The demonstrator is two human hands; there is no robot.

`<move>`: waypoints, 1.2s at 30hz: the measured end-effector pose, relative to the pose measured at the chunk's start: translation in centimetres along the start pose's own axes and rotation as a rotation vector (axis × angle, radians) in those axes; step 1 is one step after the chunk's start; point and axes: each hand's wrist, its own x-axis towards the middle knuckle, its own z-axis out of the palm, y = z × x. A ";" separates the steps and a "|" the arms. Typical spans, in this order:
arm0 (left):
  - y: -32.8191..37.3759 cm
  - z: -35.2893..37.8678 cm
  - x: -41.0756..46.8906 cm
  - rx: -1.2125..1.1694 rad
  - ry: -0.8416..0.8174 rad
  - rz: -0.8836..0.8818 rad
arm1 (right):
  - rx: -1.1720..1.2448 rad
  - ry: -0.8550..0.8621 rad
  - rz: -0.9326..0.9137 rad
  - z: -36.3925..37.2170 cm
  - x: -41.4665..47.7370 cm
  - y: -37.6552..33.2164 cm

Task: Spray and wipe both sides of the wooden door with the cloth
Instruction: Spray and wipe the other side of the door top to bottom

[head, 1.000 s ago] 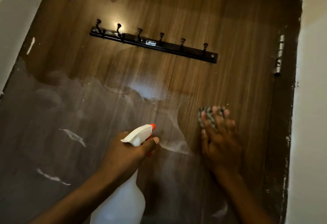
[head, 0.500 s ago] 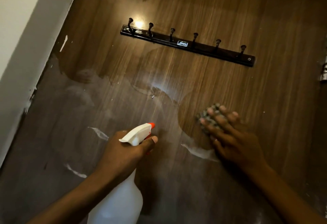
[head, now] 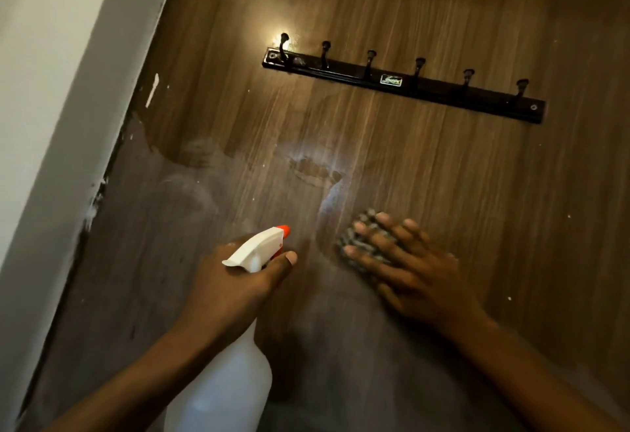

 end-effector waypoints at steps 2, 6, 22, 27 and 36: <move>0.2 -1.4 0.9 0.024 0.016 0.016 | -0.019 0.022 0.147 -0.6 1.4 0.9; 0.2 -3.8 3.0 0.048 0.066 0.045 | -0.002 0.066 0.382 -0.3 10.0 -1.1; -2.0 -7.9 7.7 0.091 -0.014 0.153 | -0.006 0.083 0.434 1.0 13.0 -4.9; -2.5 -8.6 8.4 0.115 -0.016 0.133 | 0.025 0.079 0.325 3.4 20.8 -9.8; -2.9 -13.0 7.3 0.240 0.046 0.076 | 0.025 0.034 0.213 2.6 16.9 -8.5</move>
